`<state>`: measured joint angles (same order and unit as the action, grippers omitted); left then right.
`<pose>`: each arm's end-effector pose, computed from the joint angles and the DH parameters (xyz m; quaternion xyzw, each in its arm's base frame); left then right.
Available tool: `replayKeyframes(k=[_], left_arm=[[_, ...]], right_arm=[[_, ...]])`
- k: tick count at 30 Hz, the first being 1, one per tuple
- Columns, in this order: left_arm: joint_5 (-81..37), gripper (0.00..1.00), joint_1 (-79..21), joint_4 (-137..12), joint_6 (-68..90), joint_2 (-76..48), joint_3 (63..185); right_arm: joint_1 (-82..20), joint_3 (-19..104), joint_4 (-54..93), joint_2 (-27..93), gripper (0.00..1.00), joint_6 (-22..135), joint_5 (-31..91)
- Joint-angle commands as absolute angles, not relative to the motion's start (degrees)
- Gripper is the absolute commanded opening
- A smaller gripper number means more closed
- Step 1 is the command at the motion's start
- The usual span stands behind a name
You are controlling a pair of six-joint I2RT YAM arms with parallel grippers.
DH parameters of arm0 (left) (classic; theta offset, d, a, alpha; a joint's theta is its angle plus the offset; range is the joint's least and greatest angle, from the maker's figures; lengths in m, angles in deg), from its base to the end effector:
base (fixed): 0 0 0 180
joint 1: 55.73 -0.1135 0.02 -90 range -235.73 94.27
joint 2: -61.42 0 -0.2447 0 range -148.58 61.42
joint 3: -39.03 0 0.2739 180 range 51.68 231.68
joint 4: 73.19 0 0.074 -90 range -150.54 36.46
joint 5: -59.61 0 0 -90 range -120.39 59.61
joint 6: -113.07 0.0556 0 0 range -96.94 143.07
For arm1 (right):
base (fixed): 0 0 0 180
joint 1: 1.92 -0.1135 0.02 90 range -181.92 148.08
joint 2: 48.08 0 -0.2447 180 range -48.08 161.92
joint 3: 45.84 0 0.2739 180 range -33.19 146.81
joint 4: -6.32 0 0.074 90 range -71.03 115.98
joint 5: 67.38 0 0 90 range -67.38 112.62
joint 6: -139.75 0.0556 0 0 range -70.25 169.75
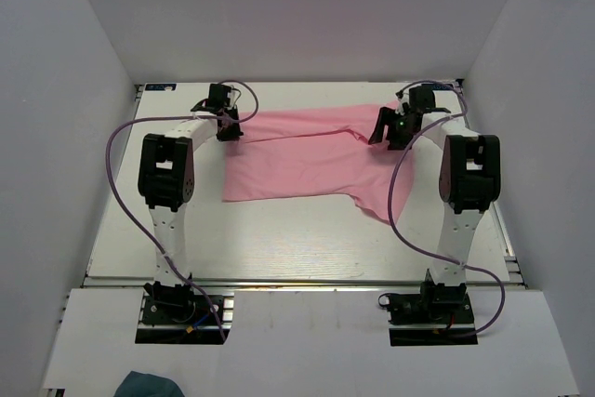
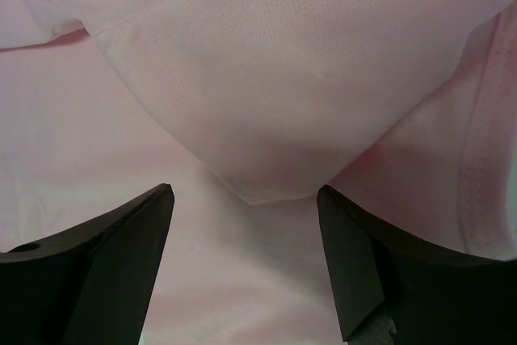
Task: Fold and stack the t-shirts
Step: Fold the flattened tshirt in 1/3 of the way
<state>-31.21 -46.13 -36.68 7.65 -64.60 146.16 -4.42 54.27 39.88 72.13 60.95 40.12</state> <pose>0.4898 -0.0820 0.1161 -0.0506 0.9534 -0.0577 0.2918 0.4744 0.0374 0.1285 0.0239 0.9400 0.1803 0.2888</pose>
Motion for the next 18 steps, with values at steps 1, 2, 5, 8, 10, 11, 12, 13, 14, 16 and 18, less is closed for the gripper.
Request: replayKeyframes(k=[1,2,5,8,10,11,12,13,14,16,18], left_arm=[[-30.48,0.0,-45.98,-38.39,7.77,-63.13,147.22],[-30.48,0.0,-45.98,-39.6,7.77,-63.12,147.22],[-29.78,0.0,-45.98,-42.15,7.77,-60.4,144.85],[-29.16,0.0,-45.98,-43.4,8.29,-58.47,143.44],[-29.68,0.0,-45.98,-44.1,8.3,-57.77,143.44],[-29.69,0.0,-45.98,-44.1,8.3,-57.06,143.44],[-29.69,0.0,-45.98,-44.1,8.3,-57.06,142.83],[-29.69,0.0,-45.98,-44.1,8.3,-56.19,142.82],[-29.69,0.0,-46.5,-44.1,8.3,-55.66,142.21],[-28.81,0.0,-46.51,-45.24,7.68,-53.99,140.54],[-30.03,0.0,-46.51,-45.77,7.68,-53.45,139.92]], right_arm=[[-4.99,54.35,38.67,73.56,0.76,61.88,42.48],[-4.99,54.27,38.4,73.65,0.69,61.79,43.27],[-4.99,54.09,36.12,73.65,0.41,63.01,44.41],[-5.08,53.56,33.66,72.95,0.01,64.51,45.29],[-5.17,53.21,33.12,71.73,0.0,64.78,45.21],[-5.17,53.12,33.47,71.2,0.0,64.26,44.34],[-5.26,53.12,33.65,70.67,0.0,64.17,43.81],[-5.17,53.12,34.52,69.1,0.0,63.9,43.28],[-5.17,53.21,35.84,68.65,0.0,63.47,41.45],[-5.26,53.65,38.39,67.07,0.0,62.85,41.08],[-5.17,53.91,41.21,66.1,0.0,62.76,41.43]])
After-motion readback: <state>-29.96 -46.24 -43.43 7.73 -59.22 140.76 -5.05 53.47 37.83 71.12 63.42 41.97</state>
